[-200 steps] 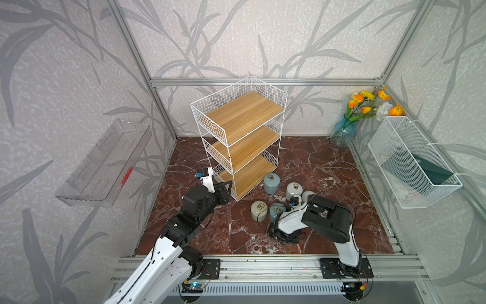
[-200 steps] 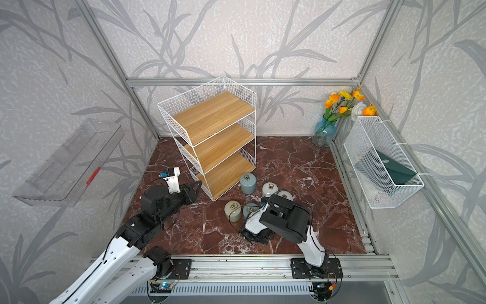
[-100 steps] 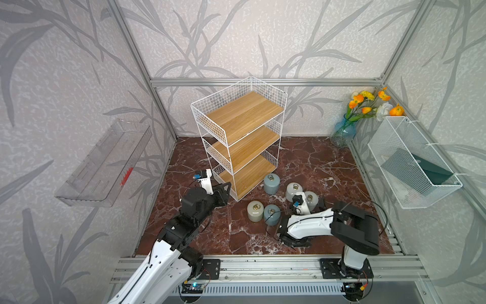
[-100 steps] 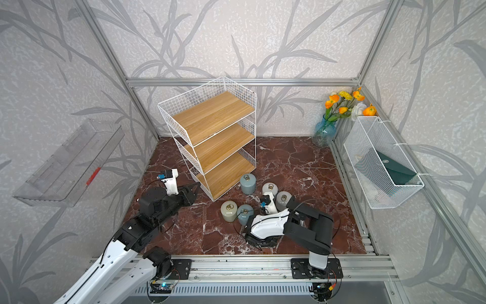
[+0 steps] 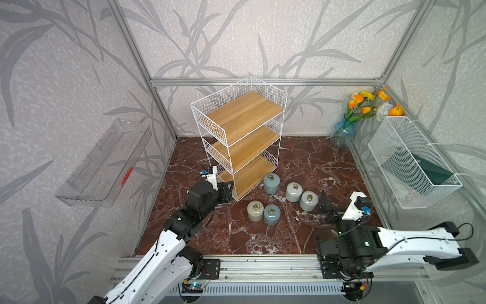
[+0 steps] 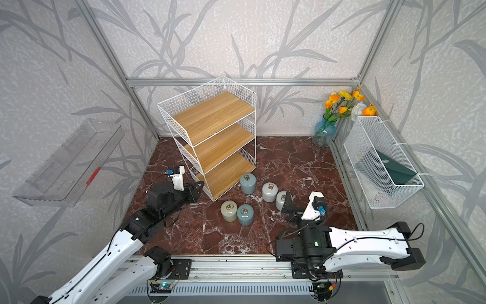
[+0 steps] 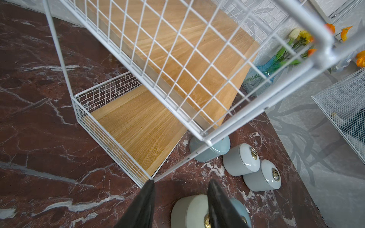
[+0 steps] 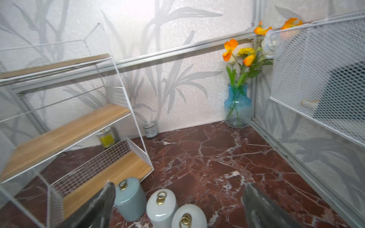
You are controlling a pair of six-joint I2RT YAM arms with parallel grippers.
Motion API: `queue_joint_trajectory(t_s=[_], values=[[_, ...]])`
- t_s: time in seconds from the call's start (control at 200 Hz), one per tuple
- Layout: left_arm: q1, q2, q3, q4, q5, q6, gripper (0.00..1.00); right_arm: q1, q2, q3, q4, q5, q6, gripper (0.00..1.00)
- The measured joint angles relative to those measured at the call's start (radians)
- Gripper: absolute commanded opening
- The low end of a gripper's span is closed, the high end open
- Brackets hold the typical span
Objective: Remove the tea canisters from the shelf
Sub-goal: Place the tea canister at the center of the board, then reset both arms
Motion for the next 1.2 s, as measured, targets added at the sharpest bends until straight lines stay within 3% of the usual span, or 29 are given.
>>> queue_joint_trajectory(t_s=[0.13,0.25,0.465,0.71,0.955,1.205], values=[[0.0,0.014,0.002,0.008,0.003,0.002,0.45,0.06,0.01,0.144,0.002,0.001,-0.217,0.99],[0.0,0.015,0.004,0.011,0.003,0.003,0.45,0.063,0.126,0.329,0.011,-0.001,-0.431,0.99],[0.0,0.02,0.016,0.019,0.003,0.005,0.46,0.066,0.32,0.647,0.014,-0.006,-0.645,0.99],[0.0,0.022,0.018,0.023,0.002,0.008,0.47,0.067,0.418,1.093,0.014,-0.005,-0.662,0.99],[0.0,0.019,0.018,0.044,-0.001,0.003,0.48,0.067,0.486,1.313,0.014,0.002,-0.582,0.99],[0.0,0.021,0.018,0.045,-0.001,0.003,0.49,0.067,0.748,1.594,0.014,-0.003,-0.65,0.99]])
